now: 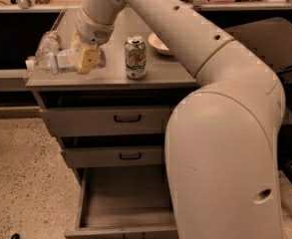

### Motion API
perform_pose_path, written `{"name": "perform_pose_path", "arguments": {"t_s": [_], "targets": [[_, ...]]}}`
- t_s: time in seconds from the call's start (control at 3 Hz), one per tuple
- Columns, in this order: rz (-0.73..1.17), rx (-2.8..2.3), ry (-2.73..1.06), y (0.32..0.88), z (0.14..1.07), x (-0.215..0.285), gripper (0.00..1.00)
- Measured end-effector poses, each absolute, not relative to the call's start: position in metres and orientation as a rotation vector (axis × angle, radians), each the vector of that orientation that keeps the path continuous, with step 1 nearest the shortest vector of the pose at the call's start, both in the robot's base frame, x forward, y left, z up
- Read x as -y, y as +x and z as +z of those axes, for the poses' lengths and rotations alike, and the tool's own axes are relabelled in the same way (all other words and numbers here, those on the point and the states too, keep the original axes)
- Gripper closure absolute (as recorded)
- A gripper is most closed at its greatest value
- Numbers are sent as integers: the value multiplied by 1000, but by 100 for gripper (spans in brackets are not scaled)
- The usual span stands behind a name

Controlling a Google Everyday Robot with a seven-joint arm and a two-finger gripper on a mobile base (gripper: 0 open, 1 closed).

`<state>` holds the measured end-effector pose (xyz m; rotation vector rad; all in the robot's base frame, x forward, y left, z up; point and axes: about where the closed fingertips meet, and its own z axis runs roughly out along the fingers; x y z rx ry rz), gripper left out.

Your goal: Place blue plastic bottle into bottom drawer

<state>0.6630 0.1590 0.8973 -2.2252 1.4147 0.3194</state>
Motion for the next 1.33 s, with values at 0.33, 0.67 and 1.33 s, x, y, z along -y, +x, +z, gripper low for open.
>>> {"name": "perform_pose_path", "arguments": {"t_s": [0.33, 0.67, 1.33], "targets": [[389, -1520, -2268, 629, 879, -148, 100], [472, -1815, -2282, 580, 843, -118, 100], [390, -2054, -2210, 575, 806, -123, 100]]}}
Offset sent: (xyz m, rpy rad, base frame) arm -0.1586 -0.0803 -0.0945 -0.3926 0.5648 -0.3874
